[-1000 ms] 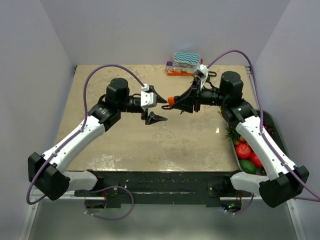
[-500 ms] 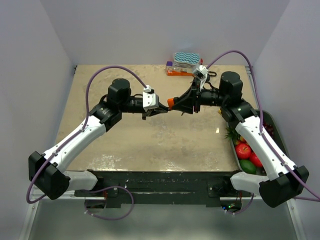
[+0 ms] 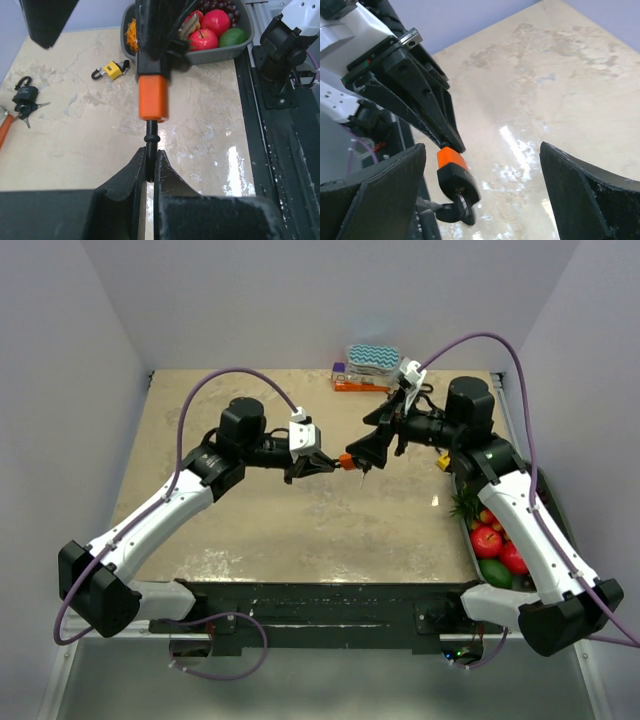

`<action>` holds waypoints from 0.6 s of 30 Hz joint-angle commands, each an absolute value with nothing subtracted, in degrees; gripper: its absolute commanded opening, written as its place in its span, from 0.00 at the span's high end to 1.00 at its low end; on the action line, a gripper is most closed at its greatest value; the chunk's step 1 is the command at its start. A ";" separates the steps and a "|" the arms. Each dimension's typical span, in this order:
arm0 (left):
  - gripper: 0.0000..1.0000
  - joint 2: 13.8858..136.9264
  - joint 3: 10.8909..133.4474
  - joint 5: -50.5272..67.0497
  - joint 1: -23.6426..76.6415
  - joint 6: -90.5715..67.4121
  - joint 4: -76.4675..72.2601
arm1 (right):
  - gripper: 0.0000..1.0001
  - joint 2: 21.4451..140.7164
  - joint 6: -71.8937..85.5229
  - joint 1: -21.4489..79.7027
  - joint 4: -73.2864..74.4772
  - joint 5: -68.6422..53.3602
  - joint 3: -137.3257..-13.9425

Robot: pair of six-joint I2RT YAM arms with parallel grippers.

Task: Lock with the key
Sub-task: Lock the lock.

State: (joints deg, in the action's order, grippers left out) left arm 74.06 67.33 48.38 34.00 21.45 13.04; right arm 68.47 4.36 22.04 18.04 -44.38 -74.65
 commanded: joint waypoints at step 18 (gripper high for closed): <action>1.00 74.88 77.17 53.00 34.28 26.36 25.48 | 0.07 65.04 -34.63 22.06 42.10 -48.87 -80.59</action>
State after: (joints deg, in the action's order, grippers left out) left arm 74.67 73.78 49.60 34.04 22.13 24.29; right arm 64.53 -29.82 21.78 39.53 -46.63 -77.21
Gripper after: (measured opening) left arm 0.078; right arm 0.957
